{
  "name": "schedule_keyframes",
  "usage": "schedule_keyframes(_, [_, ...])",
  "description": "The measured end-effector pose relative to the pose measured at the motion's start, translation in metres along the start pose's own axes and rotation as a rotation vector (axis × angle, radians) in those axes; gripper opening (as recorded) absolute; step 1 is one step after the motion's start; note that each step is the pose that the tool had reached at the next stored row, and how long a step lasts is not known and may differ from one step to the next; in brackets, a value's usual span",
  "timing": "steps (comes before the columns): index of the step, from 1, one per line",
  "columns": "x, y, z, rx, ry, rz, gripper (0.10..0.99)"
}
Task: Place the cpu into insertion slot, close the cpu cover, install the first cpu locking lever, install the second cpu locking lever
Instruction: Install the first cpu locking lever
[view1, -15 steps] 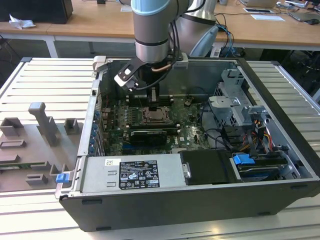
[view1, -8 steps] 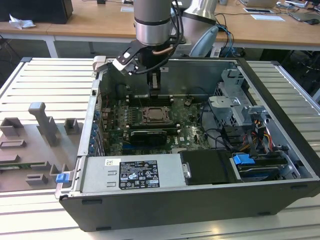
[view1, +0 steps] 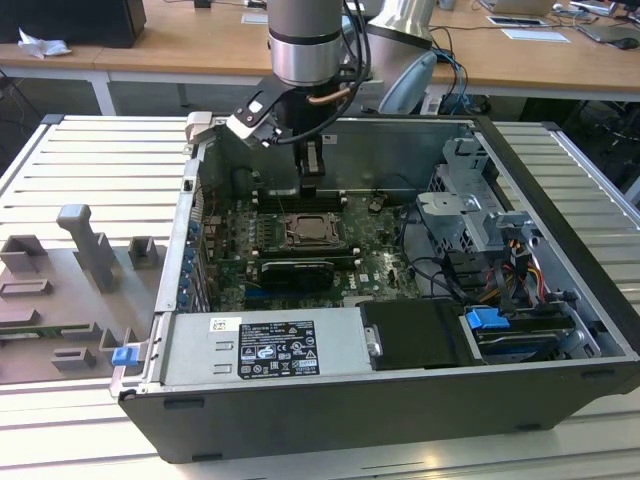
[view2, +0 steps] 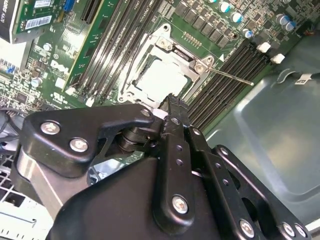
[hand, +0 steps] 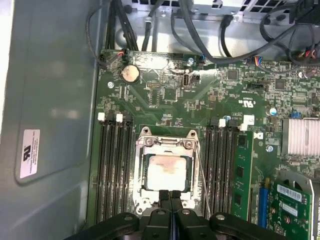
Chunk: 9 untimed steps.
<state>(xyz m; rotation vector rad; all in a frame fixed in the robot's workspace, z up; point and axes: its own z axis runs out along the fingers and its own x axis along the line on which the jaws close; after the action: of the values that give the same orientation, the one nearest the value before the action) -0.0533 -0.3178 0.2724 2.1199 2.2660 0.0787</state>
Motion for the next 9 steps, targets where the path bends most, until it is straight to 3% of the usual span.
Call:
schedule_keyframes(5, [-0.0003,0.0031,0.0001,0.000,0.0004,-0.015,0.106])
schedule_keyframes(9, [-0.0002,0.0037,0.0002,0.001,0.0053,-0.092,0.106])
